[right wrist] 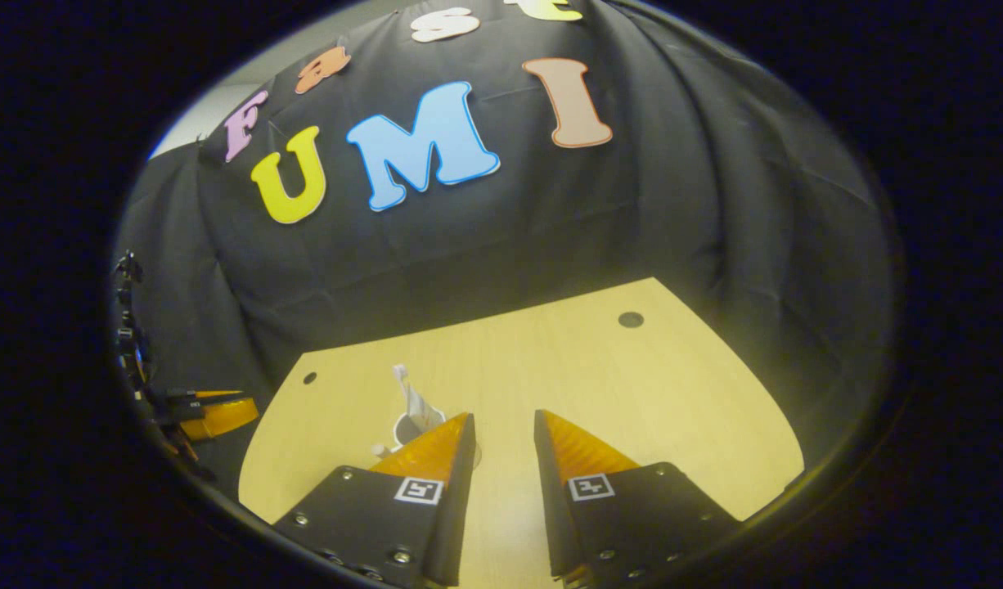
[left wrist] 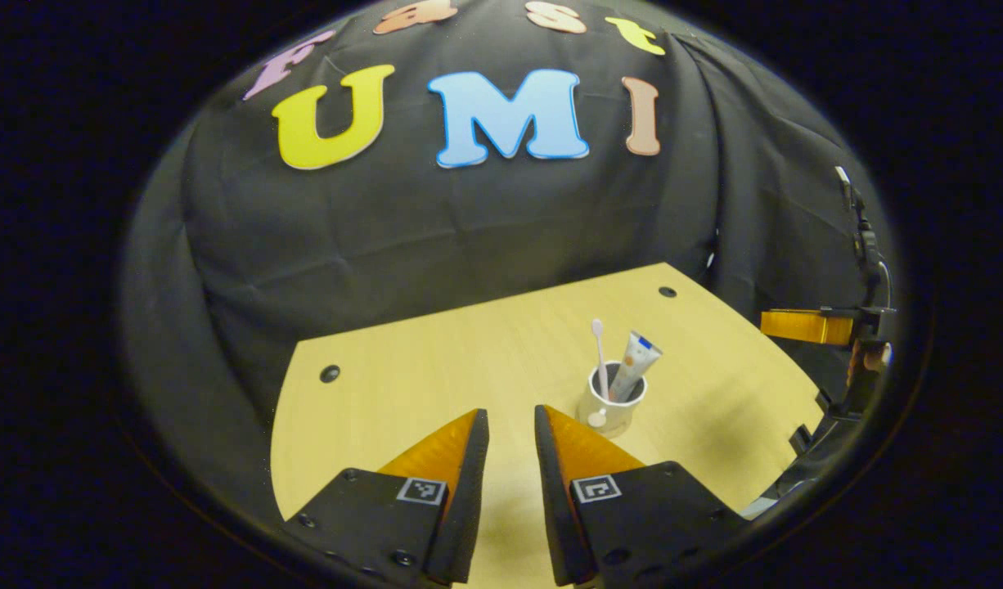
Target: Put the toothbrush and toothpaste on the desktop into the cup, then pick up the cup and place it on the coaster on the desktop.
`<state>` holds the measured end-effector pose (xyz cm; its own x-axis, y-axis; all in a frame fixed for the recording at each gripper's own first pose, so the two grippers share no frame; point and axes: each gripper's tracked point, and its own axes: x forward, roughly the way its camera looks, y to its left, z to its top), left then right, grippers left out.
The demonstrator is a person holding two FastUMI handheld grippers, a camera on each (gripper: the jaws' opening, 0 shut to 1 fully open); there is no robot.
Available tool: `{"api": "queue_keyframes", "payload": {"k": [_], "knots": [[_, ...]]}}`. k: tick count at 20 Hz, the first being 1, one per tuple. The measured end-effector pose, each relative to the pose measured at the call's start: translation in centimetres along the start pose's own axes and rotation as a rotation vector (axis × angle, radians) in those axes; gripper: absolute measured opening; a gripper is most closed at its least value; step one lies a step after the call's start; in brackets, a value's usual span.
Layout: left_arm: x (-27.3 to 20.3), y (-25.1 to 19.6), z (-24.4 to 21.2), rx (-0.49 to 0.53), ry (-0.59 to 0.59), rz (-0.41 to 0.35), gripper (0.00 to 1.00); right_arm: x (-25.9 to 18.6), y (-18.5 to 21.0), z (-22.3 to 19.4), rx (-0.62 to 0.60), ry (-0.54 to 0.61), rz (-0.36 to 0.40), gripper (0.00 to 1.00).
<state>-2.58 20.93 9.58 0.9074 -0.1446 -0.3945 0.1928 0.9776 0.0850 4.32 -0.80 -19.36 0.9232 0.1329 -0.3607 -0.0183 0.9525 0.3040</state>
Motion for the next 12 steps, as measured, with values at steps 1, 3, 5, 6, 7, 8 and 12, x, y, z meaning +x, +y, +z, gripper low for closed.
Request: {"api": "queue_keyframes", "payload": {"k": [1,3,5,6,7,8,12], "knots": [[-0.6,0.3,1.4,-0.006,-0.04,0.022,0.42,-0.3,0.2,1.4,0.002,-0.031,0.01,0.41],[-1.6,1.0,4.8,-0.008,-0.147,0.077,0.35,-1.2,1.9,4.4,-0.004,-0.099,0.028,0.4],[-3.2,1.5,7.4,0.011,-0.228,0.13,0.42,-2.0,3.1,5.9,-0.012,-0.148,0.036,0.37],[-4.2,1.2,8.5,0.005,-0.268,0.136,0.49,-2.9,3.8,6.7,-0.019,-0.181,0.038,0.37],[-5.6,0.3,10.0,-0.024,-0.326,0.127,0.43,-3.6,4.3,7.4,-0.029,-0.212,0.034,0.4],[-6.3,0.0,11.3,-0.043,-0.374,0.124,0.47,-3.9,4.7,7.8,-0.038,-0.232,0.029,0.4],[-8.2,-0.2,14.3,-0.078,-0.486,0.153,0.88,-6.3,5.3,10.2,-0.116,-0.314,0.001,0.36]]}}
